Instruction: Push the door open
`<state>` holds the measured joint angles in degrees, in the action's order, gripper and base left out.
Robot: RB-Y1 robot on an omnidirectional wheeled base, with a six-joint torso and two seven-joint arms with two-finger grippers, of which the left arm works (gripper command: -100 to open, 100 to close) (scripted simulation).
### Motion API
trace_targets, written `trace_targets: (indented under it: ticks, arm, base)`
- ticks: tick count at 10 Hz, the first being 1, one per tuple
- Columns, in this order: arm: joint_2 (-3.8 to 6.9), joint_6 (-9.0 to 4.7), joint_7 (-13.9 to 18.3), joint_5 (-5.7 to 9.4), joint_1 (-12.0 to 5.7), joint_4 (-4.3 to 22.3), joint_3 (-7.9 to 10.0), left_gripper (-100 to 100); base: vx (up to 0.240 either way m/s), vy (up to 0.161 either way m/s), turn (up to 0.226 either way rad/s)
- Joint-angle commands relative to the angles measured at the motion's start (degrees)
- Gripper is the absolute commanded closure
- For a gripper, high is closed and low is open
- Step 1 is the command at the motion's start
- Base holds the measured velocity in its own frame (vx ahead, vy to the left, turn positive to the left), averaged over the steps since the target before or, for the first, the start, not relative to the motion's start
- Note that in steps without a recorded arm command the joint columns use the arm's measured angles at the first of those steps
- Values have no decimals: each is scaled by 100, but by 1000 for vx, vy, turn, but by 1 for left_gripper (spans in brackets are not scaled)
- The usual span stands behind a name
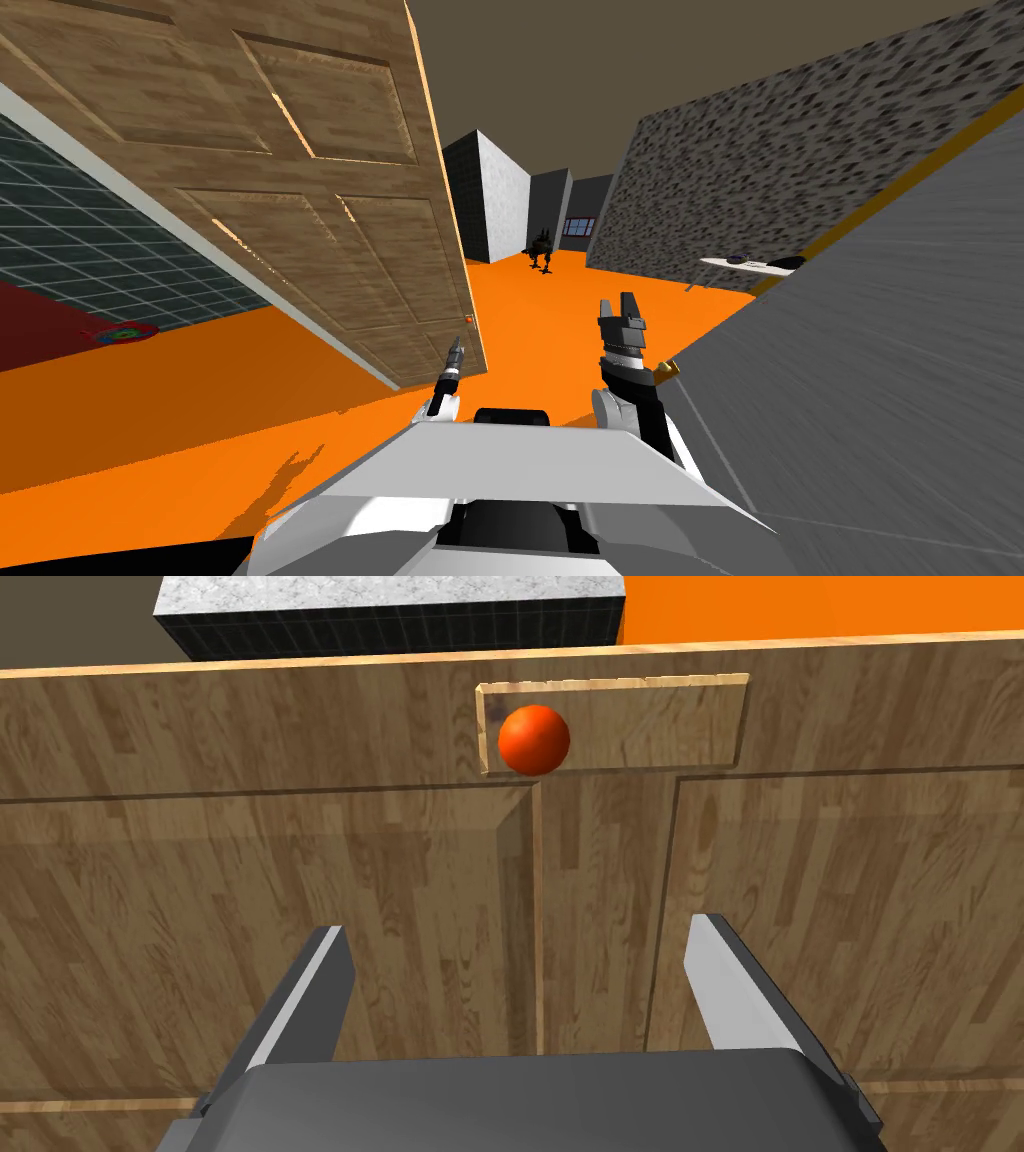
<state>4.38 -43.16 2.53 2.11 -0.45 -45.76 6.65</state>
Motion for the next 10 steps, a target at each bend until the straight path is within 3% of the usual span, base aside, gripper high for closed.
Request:
trace_targets:
  ticks: [1, 9, 10]
  arm:
    - [13, -26, -10, 7, 0, 15, 18, -100]
    - [-3, -149, -57, 43, 3, 80, 105, -100]
    - [-3, -149, -57, 43, 3, 80, 105, 100]
  base:
    - [123, 19, -26]
    - [220, 34, -27]
    - [-22, -5, -3]
